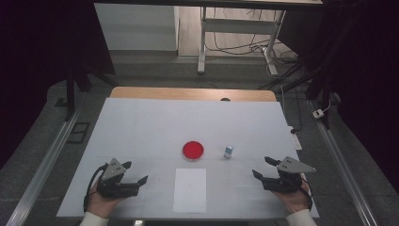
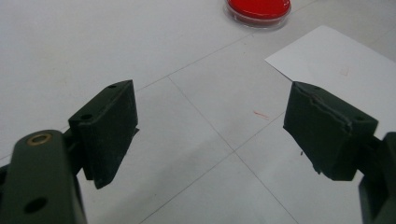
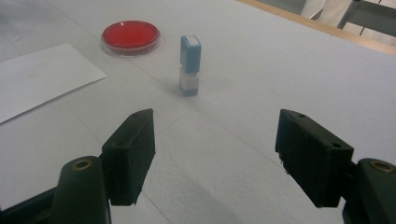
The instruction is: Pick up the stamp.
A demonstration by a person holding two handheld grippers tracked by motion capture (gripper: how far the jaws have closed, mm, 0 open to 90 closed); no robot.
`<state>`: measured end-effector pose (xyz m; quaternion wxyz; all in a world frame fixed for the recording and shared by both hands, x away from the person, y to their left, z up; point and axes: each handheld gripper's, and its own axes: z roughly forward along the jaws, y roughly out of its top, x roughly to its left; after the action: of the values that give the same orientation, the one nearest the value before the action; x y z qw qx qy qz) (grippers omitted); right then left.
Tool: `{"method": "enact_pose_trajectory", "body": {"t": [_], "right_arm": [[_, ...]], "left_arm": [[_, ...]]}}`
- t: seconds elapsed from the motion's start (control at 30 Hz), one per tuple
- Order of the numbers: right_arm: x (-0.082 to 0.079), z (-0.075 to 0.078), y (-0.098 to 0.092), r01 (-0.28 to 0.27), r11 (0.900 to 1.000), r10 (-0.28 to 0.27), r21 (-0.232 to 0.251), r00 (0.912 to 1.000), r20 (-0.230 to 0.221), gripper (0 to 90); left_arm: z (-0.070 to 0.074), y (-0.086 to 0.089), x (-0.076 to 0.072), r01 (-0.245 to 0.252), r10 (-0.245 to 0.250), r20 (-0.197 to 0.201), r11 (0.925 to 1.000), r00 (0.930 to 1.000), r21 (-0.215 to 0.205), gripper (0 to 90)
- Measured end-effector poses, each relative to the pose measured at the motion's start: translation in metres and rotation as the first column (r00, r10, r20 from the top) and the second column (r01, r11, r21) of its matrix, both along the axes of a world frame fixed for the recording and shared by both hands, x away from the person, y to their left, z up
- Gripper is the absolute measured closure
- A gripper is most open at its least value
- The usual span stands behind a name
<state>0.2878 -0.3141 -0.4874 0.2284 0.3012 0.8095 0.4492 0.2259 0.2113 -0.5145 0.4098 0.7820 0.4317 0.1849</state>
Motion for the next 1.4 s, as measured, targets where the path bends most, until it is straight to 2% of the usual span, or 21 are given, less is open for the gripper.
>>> {"method": "enact_pose_trajectory", "body": {"t": [0.7,1.07,1.4], "right_arm": [[0.013,0.019,0.01,-0.007,1.0,0.007,0.001,1.0,-0.006,30.1],[0.028,0.028,0.031,-0.031,1.0,0.031,0.002,0.9994,-0.018,30.4],[0.038,0.032,0.046,-0.05,0.998,0.049,-0.032,0.9981,-0.038,30.4]], "left_arm": [[-0.002,0.0,0.0,-0.001,0.001,0.0,0.9999,1.0,0.011,17.7],[-0.003,-0.002,0.001,0.007,-0.007,-0.004,0.9998,1.0,0.018,17.7],[-0.003,-0.002,0.0,0.009,-0.009,-0.003,0.9997,1.0,0.022,17.7]]}}
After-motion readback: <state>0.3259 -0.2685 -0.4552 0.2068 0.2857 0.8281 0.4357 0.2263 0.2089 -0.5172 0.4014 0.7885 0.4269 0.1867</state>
